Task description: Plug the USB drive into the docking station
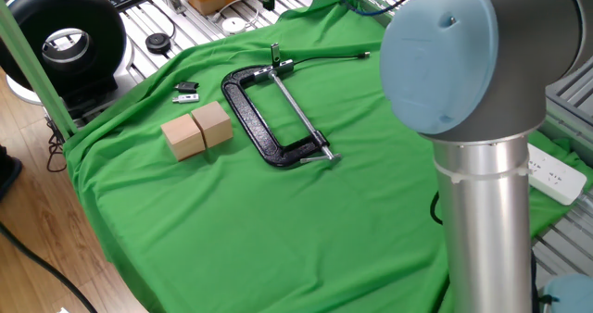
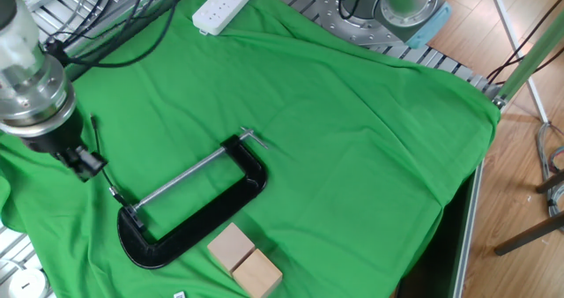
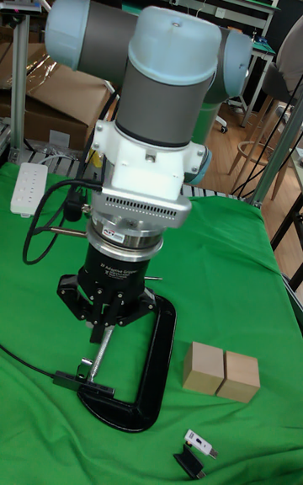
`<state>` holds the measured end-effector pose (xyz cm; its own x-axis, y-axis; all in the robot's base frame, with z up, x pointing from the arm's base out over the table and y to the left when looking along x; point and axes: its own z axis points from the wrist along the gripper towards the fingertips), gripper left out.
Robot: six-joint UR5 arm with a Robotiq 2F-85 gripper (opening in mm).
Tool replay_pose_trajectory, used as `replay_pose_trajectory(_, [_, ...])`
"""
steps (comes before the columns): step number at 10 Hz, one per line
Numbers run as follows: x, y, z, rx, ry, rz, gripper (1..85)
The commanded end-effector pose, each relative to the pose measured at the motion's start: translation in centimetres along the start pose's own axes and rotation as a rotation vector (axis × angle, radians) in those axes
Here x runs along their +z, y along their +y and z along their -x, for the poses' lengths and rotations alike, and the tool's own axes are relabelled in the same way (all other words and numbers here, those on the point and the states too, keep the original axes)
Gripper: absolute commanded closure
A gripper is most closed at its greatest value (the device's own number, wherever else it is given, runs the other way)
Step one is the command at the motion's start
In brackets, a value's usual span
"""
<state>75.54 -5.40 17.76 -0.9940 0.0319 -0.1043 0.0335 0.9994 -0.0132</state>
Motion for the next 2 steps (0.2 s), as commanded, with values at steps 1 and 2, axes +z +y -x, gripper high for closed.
replay_pose_trajectory(1, [-0.24, 0.58, 1.03, 0.143, -0.034, 0.012, 84.0])
replay_pose_trajectory(2, [-0.23, 0.58, 1.12, 0.156, -0.037, 0.013, 84.0])
